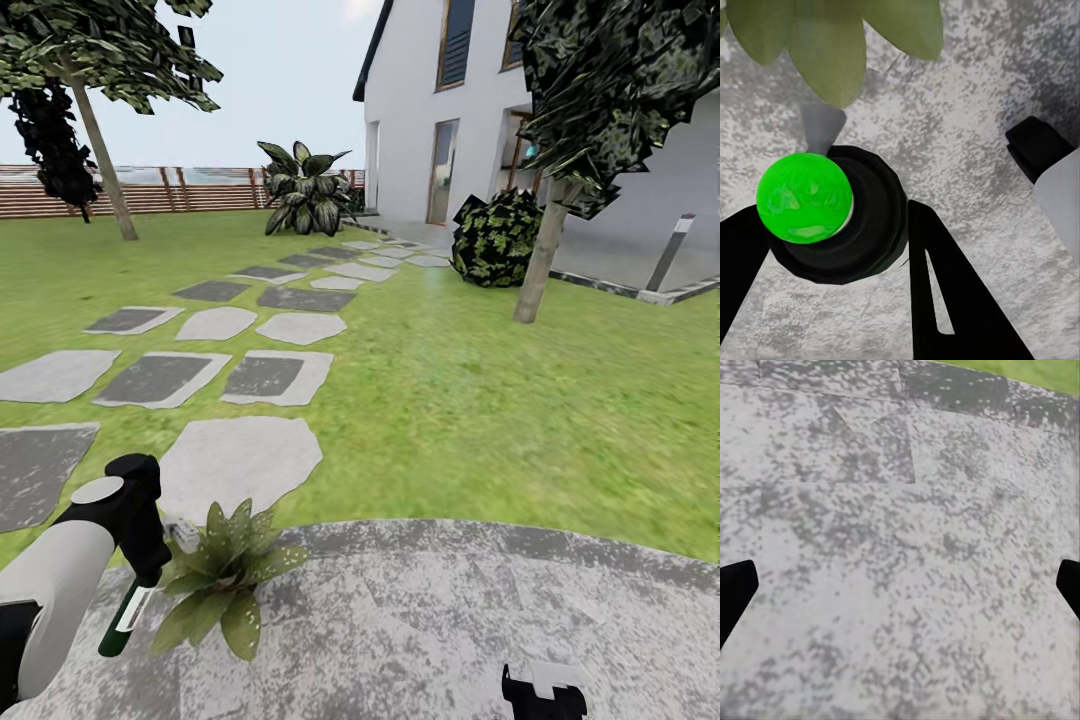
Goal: Pick up the pesticide atomizer in the garden and spray insectifuge to fully cover both potted plants in the garden.
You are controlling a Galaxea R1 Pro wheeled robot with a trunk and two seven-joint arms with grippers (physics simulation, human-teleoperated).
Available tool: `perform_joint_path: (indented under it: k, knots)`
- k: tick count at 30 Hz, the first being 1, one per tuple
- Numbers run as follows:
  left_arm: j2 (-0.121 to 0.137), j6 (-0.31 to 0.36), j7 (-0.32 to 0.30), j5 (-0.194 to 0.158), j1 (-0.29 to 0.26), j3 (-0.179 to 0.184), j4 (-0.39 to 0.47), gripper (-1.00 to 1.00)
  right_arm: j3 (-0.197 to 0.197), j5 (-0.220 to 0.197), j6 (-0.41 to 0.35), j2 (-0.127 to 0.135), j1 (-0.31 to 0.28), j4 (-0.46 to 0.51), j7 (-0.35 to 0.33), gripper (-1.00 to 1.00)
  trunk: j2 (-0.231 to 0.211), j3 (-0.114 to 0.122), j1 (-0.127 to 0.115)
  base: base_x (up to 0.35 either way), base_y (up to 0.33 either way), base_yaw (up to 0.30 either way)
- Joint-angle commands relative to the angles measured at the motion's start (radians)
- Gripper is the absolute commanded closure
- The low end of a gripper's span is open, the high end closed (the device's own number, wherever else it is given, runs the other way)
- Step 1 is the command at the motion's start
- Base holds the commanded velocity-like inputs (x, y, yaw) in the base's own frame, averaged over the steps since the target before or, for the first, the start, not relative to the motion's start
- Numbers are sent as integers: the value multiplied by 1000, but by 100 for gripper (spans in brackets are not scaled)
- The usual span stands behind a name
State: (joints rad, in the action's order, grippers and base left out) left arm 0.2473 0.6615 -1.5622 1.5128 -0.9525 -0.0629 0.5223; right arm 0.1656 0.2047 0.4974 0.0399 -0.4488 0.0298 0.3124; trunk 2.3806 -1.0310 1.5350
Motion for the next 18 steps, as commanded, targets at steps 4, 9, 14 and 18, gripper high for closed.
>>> perform_joint_path:
  k: [4, 9, 14, 18]
  knots:
    - [-6, 11, -9, 11, 3, -8, 1, 100, 8, 11, 3, -1, -1, -1, 4, -100, 0, -1, 0, 0, 0, -12]
    - [-14, 14, -9, 9, 40, -11, 2, 100, 7, 11, 3, -2, -1, -2, 4, -100, 0, -1, 0, 0, 0, 0]
    - [-16, 16, -9, 0, 52, -12, 2, 100, 7, 11, 3, -2, -1, -2, 4, -100, 0, -1, 0, -61, 0, 0]
    - [-16, 18, -9, -2, 52, -13, 1, 100, 7, 11, 3, -2, -1, -2, 4, -100, 0, -1, 0, -313, 0, 0]
